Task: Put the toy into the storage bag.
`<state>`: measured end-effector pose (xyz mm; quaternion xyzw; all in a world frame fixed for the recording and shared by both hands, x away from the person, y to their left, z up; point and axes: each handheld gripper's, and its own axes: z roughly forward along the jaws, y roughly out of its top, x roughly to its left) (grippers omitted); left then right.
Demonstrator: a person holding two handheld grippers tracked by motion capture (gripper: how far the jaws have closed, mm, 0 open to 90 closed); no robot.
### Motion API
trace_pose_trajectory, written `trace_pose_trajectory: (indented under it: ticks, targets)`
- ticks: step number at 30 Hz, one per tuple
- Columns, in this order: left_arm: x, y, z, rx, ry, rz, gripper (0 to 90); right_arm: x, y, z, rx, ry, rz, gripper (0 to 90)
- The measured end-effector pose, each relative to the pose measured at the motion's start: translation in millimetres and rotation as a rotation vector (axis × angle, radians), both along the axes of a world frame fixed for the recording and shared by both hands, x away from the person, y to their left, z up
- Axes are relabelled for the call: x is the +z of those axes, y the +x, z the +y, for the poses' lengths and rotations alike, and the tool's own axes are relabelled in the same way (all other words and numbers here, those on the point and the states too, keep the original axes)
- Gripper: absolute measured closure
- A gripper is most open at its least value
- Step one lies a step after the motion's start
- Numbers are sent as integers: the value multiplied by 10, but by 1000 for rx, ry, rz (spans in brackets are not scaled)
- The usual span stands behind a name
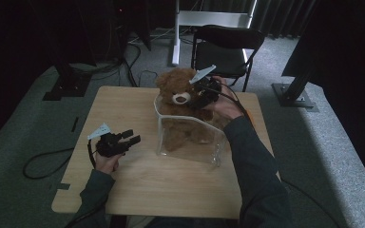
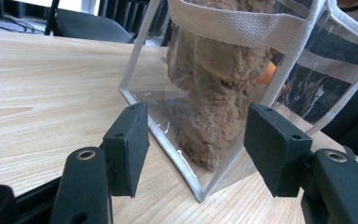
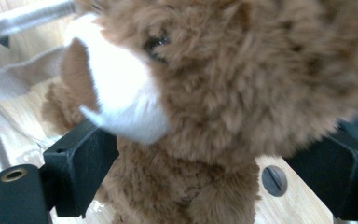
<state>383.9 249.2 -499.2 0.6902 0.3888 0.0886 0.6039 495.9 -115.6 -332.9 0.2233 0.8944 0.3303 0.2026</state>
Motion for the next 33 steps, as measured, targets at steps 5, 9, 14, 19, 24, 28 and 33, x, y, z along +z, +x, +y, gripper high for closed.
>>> trace_pose_trajectory:
  ticks: [5, 9, 14, 19, 24, 28, 33]
  targets:
    - [-11, 7, -16, -2, 0, 4, 409, 71, 29, -88, 6, 126, 47, 121]
    - [-9, 5, -25, -5, 3, 4, 409, 49, 69, -88, -12, 157, 56, 132]
    - [-13, 6, -23, -4, 3, 5, 409, 81, 59, -30, -24, 192, 34, 135]
    - [-12, 6, -24, -4, 2, 5, 409, 84, 101, 2, -57, 238, 52, 115]
    - [-12, 7, -28, -6, 5, 4, 409, 87, 93, 70, -75, 263, 40, 134]
    - [-10, 5, -26, -3, 3, 3, 409, 75, 78, 114, -77, 274, 29, 209]
    - [-7, 3, -26, -5, 2, 2, 409, 42, 27, 187, -42, 217, 26, 284]
